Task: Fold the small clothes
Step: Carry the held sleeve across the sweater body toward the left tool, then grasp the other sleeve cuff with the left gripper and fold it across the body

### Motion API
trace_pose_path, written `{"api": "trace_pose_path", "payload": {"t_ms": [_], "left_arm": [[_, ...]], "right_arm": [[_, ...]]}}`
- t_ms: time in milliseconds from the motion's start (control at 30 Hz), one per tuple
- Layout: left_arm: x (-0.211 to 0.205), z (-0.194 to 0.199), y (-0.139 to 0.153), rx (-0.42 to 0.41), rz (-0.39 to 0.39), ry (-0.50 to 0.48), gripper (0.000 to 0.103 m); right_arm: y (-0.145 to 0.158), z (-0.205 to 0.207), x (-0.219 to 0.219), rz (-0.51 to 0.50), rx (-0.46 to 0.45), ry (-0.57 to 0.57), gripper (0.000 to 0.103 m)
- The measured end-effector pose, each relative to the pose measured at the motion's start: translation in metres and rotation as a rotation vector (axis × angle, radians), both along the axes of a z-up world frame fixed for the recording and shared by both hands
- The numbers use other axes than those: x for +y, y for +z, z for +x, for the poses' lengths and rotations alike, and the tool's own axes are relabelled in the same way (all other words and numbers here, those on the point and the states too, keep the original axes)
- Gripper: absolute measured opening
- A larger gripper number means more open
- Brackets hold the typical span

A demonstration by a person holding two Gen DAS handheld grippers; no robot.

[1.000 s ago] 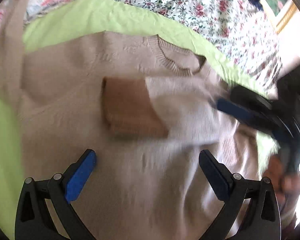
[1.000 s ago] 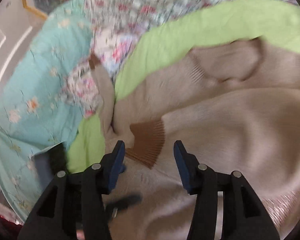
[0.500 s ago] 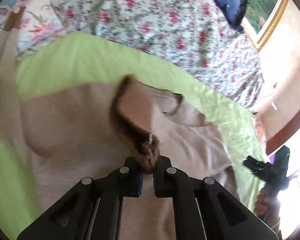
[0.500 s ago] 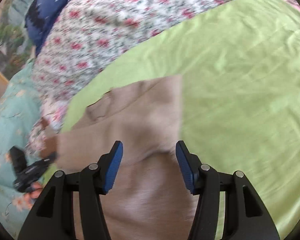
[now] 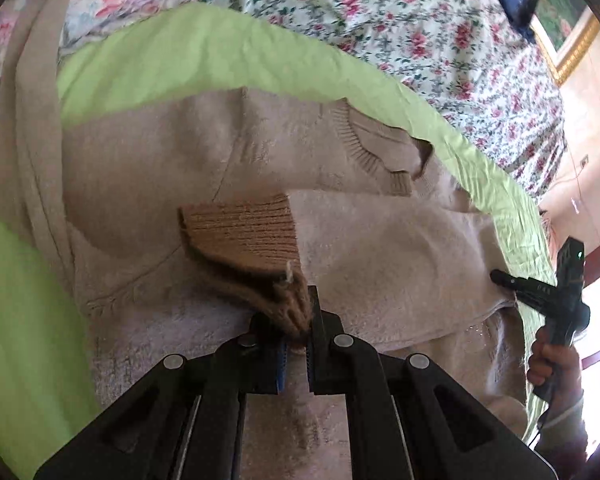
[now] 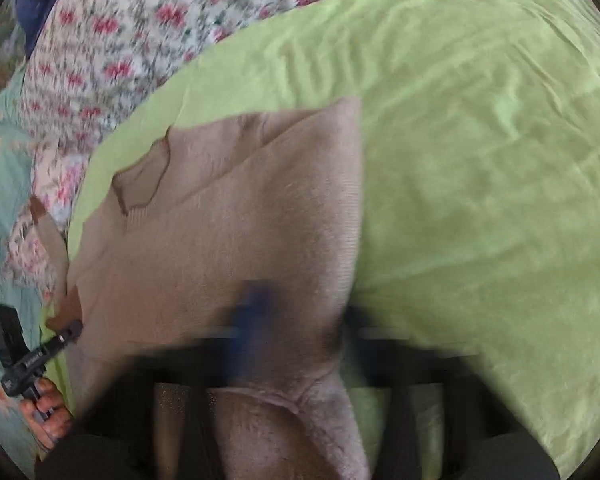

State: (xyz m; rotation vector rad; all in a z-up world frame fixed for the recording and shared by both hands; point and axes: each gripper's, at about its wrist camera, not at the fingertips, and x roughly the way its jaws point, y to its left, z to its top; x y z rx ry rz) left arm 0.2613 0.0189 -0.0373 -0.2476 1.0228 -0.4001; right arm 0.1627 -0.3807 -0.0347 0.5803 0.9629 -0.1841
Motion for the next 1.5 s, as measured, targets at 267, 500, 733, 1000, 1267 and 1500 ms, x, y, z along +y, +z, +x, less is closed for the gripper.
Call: {"api": "trace_pose_path", "payload": {"t_ms": [267,500,733,1000,1267,1500], "left_arm": [[-0.002,-0.001,-0.017,0.029,-0.018,-0.021,0.007],[0.004,-0.006,-0.014,0.018,-0.021,-0.014,0.011],[0.039,-0.024,-0.002,-0.021,0.044,0.049,0.016],[0.104,0.009,0.040,-0.131,0.160,0.246,0.055],[0.146,0.124,0.058,-0.173,0.423,0.390,0.083],[0.166,0.192,0.028,-0.076,0.502,0.434,0.024]], "right_arm": [[-0.007,-0.009,-0.011,-0.032,0.033,-0.046,0.011],[0.032,-0.021,0.037,-0.179,-0.051,0.007,0.033],[0.004,-0.028,0.039,-0.098,0.022,-0.003,0.041],[0.033,-0.054,0.081,-0.022,-0.087,0.114,0.046],[0.042,-0.062,0.111,0.007,-0.118,0.159,0.047],[0.034,-0.061,0.116,0.026,-0.098,0.176,0.047]]}}
